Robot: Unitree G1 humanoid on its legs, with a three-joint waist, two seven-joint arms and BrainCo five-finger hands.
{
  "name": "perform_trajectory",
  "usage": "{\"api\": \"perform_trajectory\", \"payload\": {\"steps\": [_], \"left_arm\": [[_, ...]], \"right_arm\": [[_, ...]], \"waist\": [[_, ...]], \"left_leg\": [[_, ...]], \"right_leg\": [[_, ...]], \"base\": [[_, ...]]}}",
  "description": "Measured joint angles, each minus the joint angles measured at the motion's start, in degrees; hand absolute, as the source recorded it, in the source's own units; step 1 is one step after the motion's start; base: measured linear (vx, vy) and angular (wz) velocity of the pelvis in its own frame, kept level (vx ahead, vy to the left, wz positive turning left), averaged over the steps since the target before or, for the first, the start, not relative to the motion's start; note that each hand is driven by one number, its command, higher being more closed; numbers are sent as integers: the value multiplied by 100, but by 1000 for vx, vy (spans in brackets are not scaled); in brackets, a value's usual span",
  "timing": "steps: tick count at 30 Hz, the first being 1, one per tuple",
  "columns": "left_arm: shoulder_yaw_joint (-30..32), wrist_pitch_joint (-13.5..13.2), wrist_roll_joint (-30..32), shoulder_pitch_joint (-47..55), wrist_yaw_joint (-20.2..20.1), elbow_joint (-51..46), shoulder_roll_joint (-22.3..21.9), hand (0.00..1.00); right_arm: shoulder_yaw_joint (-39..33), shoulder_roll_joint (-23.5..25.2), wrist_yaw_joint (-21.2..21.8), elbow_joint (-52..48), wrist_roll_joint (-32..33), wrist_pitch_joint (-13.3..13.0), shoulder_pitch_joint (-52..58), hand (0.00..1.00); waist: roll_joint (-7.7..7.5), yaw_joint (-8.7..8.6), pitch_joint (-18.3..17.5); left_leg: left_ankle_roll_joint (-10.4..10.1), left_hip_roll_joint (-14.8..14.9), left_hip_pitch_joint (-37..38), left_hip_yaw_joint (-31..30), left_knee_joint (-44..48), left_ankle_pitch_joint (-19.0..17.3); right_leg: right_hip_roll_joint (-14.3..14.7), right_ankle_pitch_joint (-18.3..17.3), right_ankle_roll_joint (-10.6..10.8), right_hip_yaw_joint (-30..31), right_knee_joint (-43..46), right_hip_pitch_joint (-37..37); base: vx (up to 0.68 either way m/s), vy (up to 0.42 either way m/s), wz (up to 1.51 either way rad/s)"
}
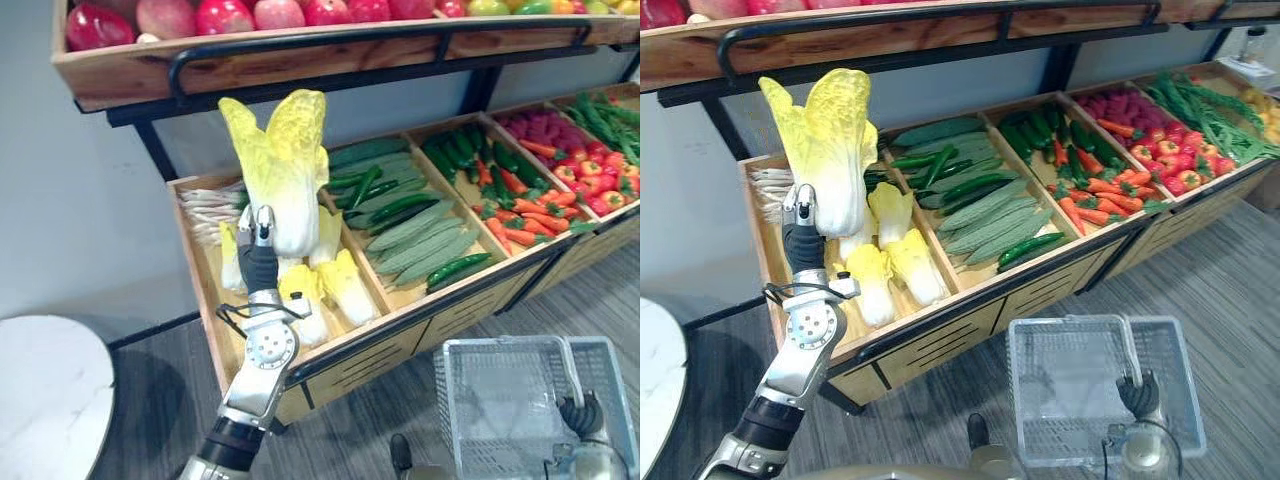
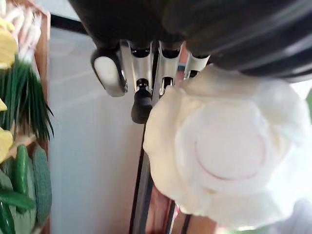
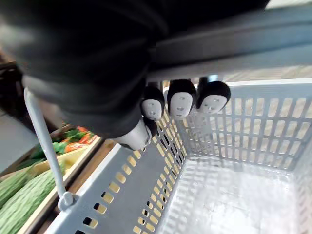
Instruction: Pick vegetable in the basket
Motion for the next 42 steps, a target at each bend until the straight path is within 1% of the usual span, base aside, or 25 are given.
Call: {"api": "perform_trajectory", "payload": {"steps": [1, 2, 4, 5, 6, 8, 9, 10, 13, 16, 18, 19, 20, 21, 22, 23, 24, 26, 27, 30, 31, 35, 39, 41, 42], "left_arm": [[-21, -19, 2, 50, -179, -101, 88, 100], [-50, -40, 11, 59, -248, -118, 119, 100], [-106, -173, 29, 111, -510, -122, 218, 100], [-123, -206, 29, 124, -594, -122, 258, 100], [-154, -248, 29, 155, -714, -122, 329, 100], [-299, -351, 36, 276, -1009, -121, 525, 100], [-352, -368, 39, 277, -1067, -121, 568, 100], [-461, -439, 40, 276, -1203, -121, 643, 100], [-829, -632, 53, 273, -1681, -121, 834, 100], [-1122, -704, 107, 266, -2019, -121, 971, 100], [-1416, -777, 123, 257, -2406, -119, 1116, 100], [-1518, -819, 122, 244, -2494, -118, 1166, 100], [-1758, -895, 121, 200, -2666, -114, 1289, 100], [-2042, -910, 122, 101, -2862, -112, 1403, 100], [-2171, -928, 124, 62, -2951, -112, 1454, 100], [-2339, -965, 123, 14, -3088, -105, 1509, 100], [-2606, -1021, 117, -82, -3322, -104, 1579, 100], [-2872, -1071, 107, -175, -3521, -102, 1656, 100], [-3132, -1074, 100, -261, -3709, -102, 1715, 100], [-3474, -1074, 79, -392, -3977, -97, 1777, 100], [-3684, -1074, 64, -489, -4101, -70, 1864, 100], [-4145, -1078, -21, -695, -4300, 199, 1994, 100], [-4633, -1078, 36, -877, -4308, 450, 2035, 100], [-4763, -1078, 89, -984, -4285, 576, 2023, 100], [-4784, -1077, 215, -1022, -4256, 687, 1963, 100]], "right_arm": [[100, -143, 283, -213, -25, -70, 53, 100], [167, -243, 405, -306, -27, -127, 96, 100], [354, -608, 849, -635, -21, -286, 122, 100], [401, -720, 979, -728, -19, -346, 123, 100], [465, -895, 1159, -847, -17, -442, 121, 100], [675, -1400, 1613, -1118, 107, -630, 60, 100], [718, -1517, 1704, -1194, 156, -645, 59, 100], [845, -1759, 1872, -1228, 315, -704, -6, 100], [1077, -2231, 2270, -1219, 628, -708, -271, 100], [1294, -2467, 2538, -1219, 724, -689, -435, 100], [1553, -2719, 2828, -1219, 751, -671, -603, 100], [1614, -2776, 2891, -1219, 752, -670, -636, 100], [1759, -2881, 2990, -1222, 752, -665, -708, 100], [1800, -2928, 3119, -1226, 753, -661, -717, 100], [1828, -2944, 3181, -1226, 753, -652, -728, 100], [1918, -3004, 3242, -1229, 753, -637, -758, 100], [2003, -3151, 3383, -1276, 752, -620, -763, 100], [2014, -3269, 3446, -1361, 752, -614, -763, 100], [2062, -3372, 3471, -1474, 752, -601, -760, 100], [2130, -3483, 3568, -1615, 751, -594, -758, 100], [2191, -3483, 3624, -1682, 748, -598, -747, 100], [2227, -3483, 3718, -1810, 748, -608, -729, 100], [2256, -3483, 3806, -1984, 750, -632, -738, 100], [2355, -3484, 3843, -2033, 750, -633, -787, 100], [2425, -3483, 3857, -2096, 750, -652, -828, 100]], "waist": [[-27, -22, 14], [-36, -27, 19], [-39, -34, 21], [-42, -51, 23], [-45, -103, 25], [-48, -121, 27], [-55, -130, 31], [-65, -147, 37], [-59, -183, 34], [-57, -196, 33], [-48, -212, 31], [-48, -227, 31], [-48, -270, 31], [-46, -281, 31], [-44, -281, 31], [-27, -282, 24], [14, -300, 24], [63, -316, 29], [125, -357, -8], [153, -358, -22], [155, -387, -24], [171, -428, -35], [179, -482, -48], [180, -486, -71], [181, -493, -71]], "left_leg": [[9, 1, 9, 34, 49, -37], [14, -3, 29, 67, 52, -47], [4, -15, 97, 183, 73, -105], [10, -14, 94, 196, 86, -124], [15, -15, 94, 219, 117, -149], [24, -19, 145, 366, 166, -209], [24, -27, 170, 387, 164, -211], [24, -47, 187, 438, 164, -211], [26, -95, 203, 523, 146, -210], [26, -94, 239, 602, 137, -209], [26, -93, 295, 646, 133, -209], [26, -94, 300, 654, 133, -210], [25, -93, 310, 677, 132, -210], [25, -87, 337, 716, 131, -210], [25, -81, 360, 755, 129, -210], [24, -65, 391, 809, 127, -210], [23, -57, 428, 880, 121, -209], [20, -62, 474, 964, 95, -209], [17, -63, 487, 987, 47, -209], [-16, -60, 502, 1122, 45, -228], [-37, -45, 516, 1139, 45, -240], [-57, -42, 525, 1248, 46, -252], [-85, -33, 564, 1294, 50, -268], [-88, -38, 559, 1375, 54, -270], [-102, -38, 559, 1429, 57, -278]], "right_leg": [[10, 2, 1, 55, 3, -1], [14, 7, 9, 79, 8, -1], [32, 10, 13, 165, 22, 1], [33, 14, 19, 177, 22, 1], [57, 18, 24, 204, 19, -1], [83, 34, 17, 329, -12, -6], [83, 35, 16, 346, -16, -8], [86, 35, 16, 385, -17, -16], [87, 49, 22, 460, -19, -89], [112, 52, 22, 502, -18, -94], [148, 52, 22, 587, -2, -90], [150, 52, 21, 596, -1, -93], [155, 51, 21, 602, 3, -98], [162, 32, -8, 603, 5, -107], [171, -17, -79, 602, 13, -106], [161, -112, -209, 566, 39, -112], [135, -201, -334, 315, 158, -170], [121, -203, -334, 165, 286, -231], [123, -207, -332, 98, 323, -274], [104, -230, -325, -59, 406, -345], [106, -230, -324, -113, 464, -367], [96, -229, -325, -171, 532, -410], [107, -228, -325, -176, 621, -430], [114, -230, -319, -160, 707, -508], [120, -229, -317, -143, 732, -528]], "base": [[-40, -14, -37], [-35, -15, -24], [-54, -11, -25], [-54, -14, -18], [-42, -26, -16], [-46, -24, -28], [-29, -15, -25], [-17, -17, -18], [2, -24, -17], [14, -35, -14], [13, -54, -19], [6, -63, -11], [-7, -62, -8], [-13, -52, -10], [-14, -44, -16], [-9, -52, -23], [-5, -50, -24], [6, -40, -19], [21, -33, -15], [20, -22, -16], [18, -20, -10], [8, -6, -5], [12, 4, -4], [22, 8, -13], [18, 5, -15]]}}
